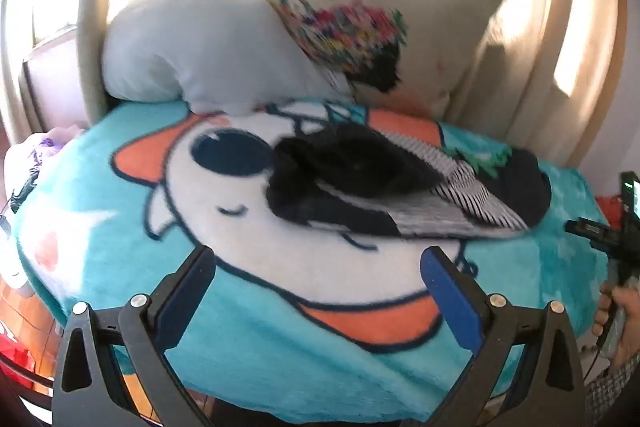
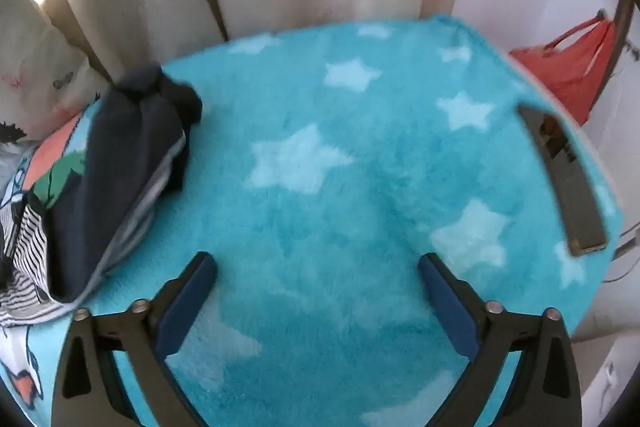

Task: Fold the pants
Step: 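Approach the navy striped pants with both grippers open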

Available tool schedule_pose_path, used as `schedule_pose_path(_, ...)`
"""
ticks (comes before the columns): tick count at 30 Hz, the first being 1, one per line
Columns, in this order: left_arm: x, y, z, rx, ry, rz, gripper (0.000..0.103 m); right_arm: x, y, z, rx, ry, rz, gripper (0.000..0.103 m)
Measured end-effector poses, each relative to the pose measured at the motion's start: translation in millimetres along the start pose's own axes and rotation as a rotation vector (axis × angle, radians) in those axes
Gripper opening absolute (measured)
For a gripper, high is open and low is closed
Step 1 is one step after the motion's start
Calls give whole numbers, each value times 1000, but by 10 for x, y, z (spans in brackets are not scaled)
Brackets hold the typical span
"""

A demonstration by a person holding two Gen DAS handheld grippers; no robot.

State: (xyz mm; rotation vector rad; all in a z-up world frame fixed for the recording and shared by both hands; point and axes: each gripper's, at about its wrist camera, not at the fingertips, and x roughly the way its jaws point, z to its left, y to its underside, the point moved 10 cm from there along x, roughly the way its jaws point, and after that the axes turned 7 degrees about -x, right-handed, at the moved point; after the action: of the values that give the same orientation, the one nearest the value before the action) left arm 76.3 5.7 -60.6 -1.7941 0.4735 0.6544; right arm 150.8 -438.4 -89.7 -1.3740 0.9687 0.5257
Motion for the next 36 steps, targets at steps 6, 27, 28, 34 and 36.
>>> schedule_pose_path(6,61,-211,9,19,60,15,102,-967,-266,396,-66,-93,-368,103)
schedule_pose_path(27,616,-238,-465,162,-16,167,79,-455,20,1701,-292,-496,-72,92)
schedule_pose_path(28,621,-233,-443,162,-27,169,79,-449,44,1734,-292,-505,-73,92)
schedule_pose_path(34,584,-179,-393,149,-56,165,79,-532,101,1799,-280,-555,-110,92)
schedule_pose_path(36,575,-157,-378,158,-66,162,79,-604,73,1765,-285,-534,-146,92)
